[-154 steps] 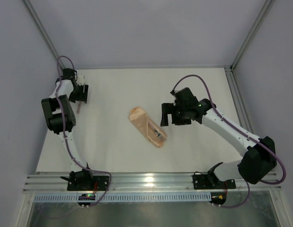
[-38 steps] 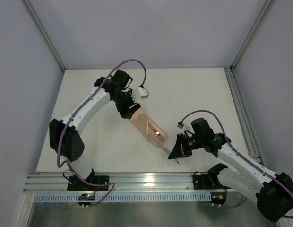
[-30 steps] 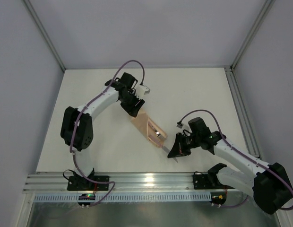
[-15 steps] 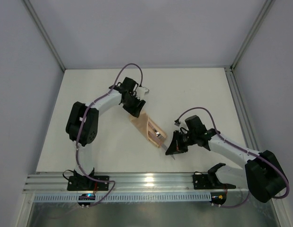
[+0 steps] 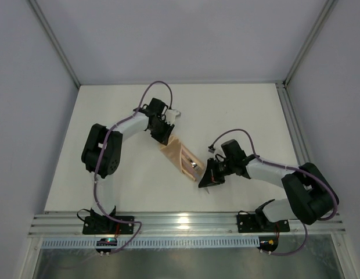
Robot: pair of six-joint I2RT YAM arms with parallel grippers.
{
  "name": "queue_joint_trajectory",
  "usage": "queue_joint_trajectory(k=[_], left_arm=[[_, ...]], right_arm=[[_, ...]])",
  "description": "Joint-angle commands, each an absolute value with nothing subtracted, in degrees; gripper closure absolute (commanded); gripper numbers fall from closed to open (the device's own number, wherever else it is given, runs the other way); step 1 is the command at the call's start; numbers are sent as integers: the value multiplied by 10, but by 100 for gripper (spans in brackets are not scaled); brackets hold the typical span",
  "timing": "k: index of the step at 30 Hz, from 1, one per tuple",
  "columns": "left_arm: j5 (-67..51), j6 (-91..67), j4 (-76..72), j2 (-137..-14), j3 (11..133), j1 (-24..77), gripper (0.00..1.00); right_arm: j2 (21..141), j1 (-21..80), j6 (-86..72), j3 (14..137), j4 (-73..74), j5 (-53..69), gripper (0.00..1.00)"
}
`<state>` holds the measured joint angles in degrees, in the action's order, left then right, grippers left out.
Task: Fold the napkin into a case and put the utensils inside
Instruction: Stuff the knife into the folded napkin.
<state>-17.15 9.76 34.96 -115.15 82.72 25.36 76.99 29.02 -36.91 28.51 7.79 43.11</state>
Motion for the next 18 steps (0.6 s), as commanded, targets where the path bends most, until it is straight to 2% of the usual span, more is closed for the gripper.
queue_joint_trajectory(k=[1, 7, 18], left_arm=[[-191, 93, 334, -1148, 817, 251, 78], [-198, 98, 330, -1147, 813, 250, 81], [-214, 99, 326, -1143, 811, 245, 80]], right_arm=[[813, 287, -349, 322, 41, 437, 97], [884, 287, -327, 375, 47, 443, 97], [976, 287, -308, 438, 74, 454, 97]])
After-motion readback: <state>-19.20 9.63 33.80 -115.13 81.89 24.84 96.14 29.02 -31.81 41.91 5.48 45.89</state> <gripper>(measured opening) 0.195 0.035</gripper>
